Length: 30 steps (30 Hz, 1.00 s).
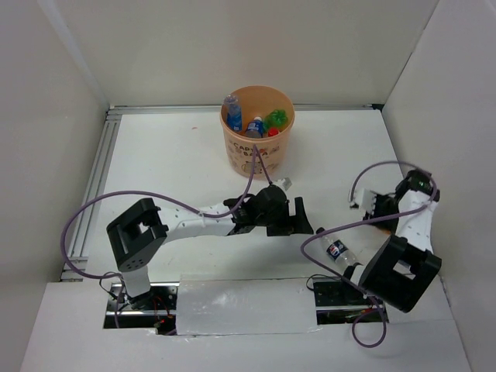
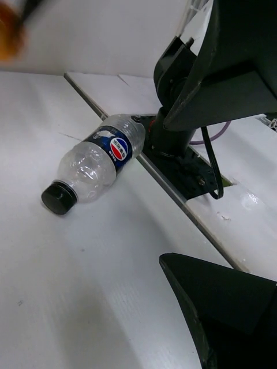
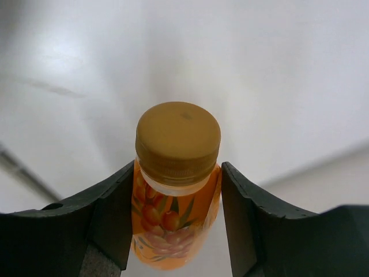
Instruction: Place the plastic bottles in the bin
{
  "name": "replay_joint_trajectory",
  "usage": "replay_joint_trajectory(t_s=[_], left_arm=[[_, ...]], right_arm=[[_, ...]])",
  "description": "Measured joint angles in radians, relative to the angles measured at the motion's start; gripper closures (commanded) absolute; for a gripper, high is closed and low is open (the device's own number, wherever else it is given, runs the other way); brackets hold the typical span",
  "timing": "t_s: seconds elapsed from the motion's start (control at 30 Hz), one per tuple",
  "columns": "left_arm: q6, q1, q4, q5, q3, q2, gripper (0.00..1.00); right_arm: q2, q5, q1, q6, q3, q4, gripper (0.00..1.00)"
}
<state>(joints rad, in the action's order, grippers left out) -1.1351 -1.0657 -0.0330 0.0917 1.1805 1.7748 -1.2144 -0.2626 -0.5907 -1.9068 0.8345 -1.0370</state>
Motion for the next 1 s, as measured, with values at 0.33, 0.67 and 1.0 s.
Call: replay_joint_trajectory(t_s=[0.33, 0.67, 1.0], left_arm=[[-0.066, -0.002, 0.008, -0.013, -0.003, 0.01, 0.0], [-0.036, -0.003, 0.05, -0.055, -0.055, -0.025, 0.0], [0.0, -0.003, 0.068, -0.067, 0.014, 0.007, 0.0]], right_arm=[[-0.017, -0.483, 0.507, 0.553, 0.455, 0.414, 0.7], [-0.295, -0.455, 0.978, 0.988, 0.663, 0.889, 0.64], [-0.575, -0.369, 0.919, 1.333, 0.989, 0.751, 0.0]])
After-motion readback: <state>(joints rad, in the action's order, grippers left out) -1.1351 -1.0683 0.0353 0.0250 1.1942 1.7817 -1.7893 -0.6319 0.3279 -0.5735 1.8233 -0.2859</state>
